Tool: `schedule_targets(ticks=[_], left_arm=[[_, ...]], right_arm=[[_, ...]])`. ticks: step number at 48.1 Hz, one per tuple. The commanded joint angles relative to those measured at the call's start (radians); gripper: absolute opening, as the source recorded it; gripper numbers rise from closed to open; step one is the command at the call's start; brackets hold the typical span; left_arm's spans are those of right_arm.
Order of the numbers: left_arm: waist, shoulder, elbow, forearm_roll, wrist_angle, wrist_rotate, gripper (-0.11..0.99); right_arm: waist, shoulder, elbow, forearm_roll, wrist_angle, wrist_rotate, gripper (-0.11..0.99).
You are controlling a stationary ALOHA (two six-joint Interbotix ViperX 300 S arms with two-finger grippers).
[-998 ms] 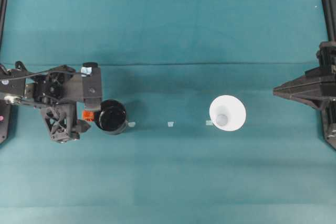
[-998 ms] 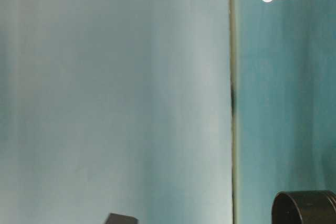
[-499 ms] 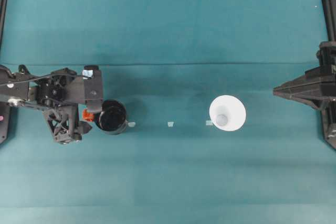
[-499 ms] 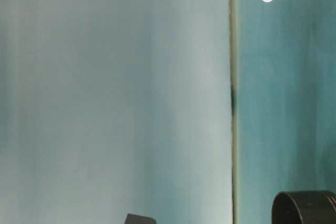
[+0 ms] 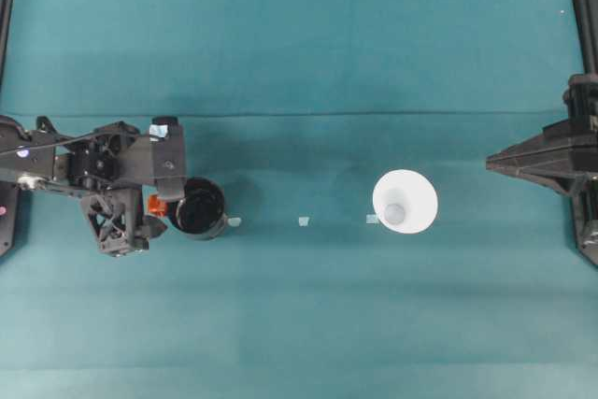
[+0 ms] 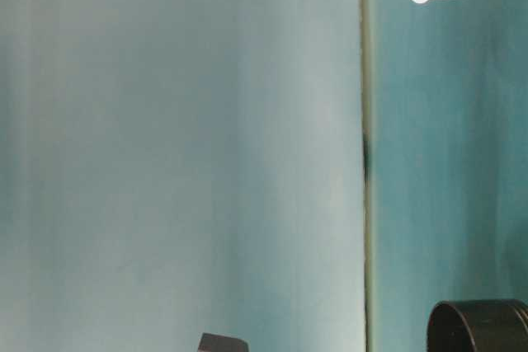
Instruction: Put the paper cup into the moved red handle cup holder.
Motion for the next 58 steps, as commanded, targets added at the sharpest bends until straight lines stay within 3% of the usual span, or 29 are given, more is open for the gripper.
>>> schedule_targets(ticks=[1, 9, 13, 17, 23, 25, 58], left_arm=[[0.003, -0.002, -0.006, 0.002, -0.005, 0.002, 0.99], [0.003, 0.000, -0.005, 0.002, -0.006, 0.002, 0.98], [0.003, -0.002, -0.005, 0.002, -0.005, 0.003, 0.92], [0.002, -0.002, -0.005, 0.002, 0.000, 0.000, 0.73], [0.005, 0.005, -0.014, 0.002, 0.003, 0.000, 0.35], [0.003, 0.006, -0.015, 0.000, 0.003, 0.000, 0.28], [0.003, -0.014, -0.043, 0.002, 0.005, 0.014, 0.28]], right_arm=[[-0.002, 0.008, -0.026, 0.000, -0.003, 0.011, -0.11], [-0.002, 0.008, -0.026, 0.000, 0.002, 0.011, -0.11], [-0.002, 0.008, -0.025, 0.000, 0.002, 0.011, -0.11], [-0.002, 0.008, -0.025, 0.000, 0.002, 0.011, -0.11], [-0.002, 0.008, -0.025, 0.000, 0.002, 0.011, -0.11], [-0.002, 0.008, -0.026, 0.000, 0.002, 0.011, -0.11], [-0.002, 0.008, -0.026, 0.000, 0.002, 0.011, -0.11]])
